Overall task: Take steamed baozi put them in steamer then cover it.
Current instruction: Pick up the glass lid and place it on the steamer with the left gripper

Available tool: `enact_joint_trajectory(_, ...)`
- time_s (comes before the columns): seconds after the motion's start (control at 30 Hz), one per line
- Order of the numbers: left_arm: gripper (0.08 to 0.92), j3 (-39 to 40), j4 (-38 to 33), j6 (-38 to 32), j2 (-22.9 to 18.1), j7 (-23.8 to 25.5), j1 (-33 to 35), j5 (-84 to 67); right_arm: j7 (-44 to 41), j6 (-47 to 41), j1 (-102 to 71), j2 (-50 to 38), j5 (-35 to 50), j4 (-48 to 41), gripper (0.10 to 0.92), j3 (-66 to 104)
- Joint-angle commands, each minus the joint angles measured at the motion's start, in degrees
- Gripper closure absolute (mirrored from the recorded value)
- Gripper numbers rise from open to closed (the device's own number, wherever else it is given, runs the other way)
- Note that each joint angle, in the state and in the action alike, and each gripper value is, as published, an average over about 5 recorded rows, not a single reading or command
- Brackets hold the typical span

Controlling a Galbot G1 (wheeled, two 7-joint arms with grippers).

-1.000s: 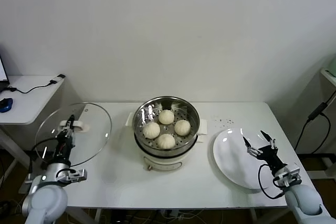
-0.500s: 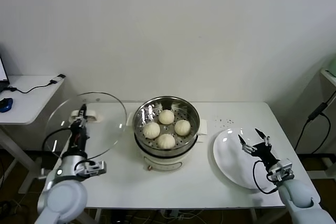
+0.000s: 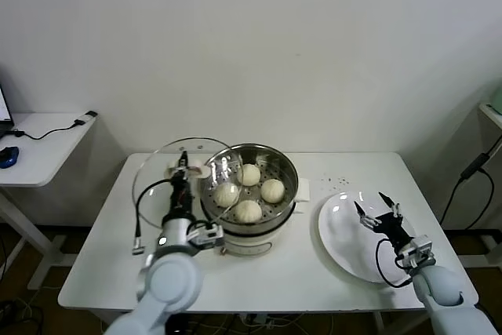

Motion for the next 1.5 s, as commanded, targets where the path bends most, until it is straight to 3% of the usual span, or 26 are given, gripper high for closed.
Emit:
enact_joint_trajectory(0.03, 0.853, 10.0, 11.4, 3.2, -15.4, 3.0, -10.7, 6.6, -0.7, 0.6, 0.6, 0.1, -0.2, -2.0, 0.203, 0.9)
enact_joint_trajectory(0.6, 0.853, 11.6, 19.4, 3.2, -19.7, 1.2, -11.3, 7.8, -1.2, 1.0, 0.0, 0.1, -0.1, -2.2, 0.203, 1.9)
enact_joint_trajectory(1.5, 0.853, 9.9, 23.0, 3.2, -18.5, 0.7, -11.5, 8.9, -2.0, 1.5, -0.6, 0.2, -0.2, -2.5, 0.203, 3.1)
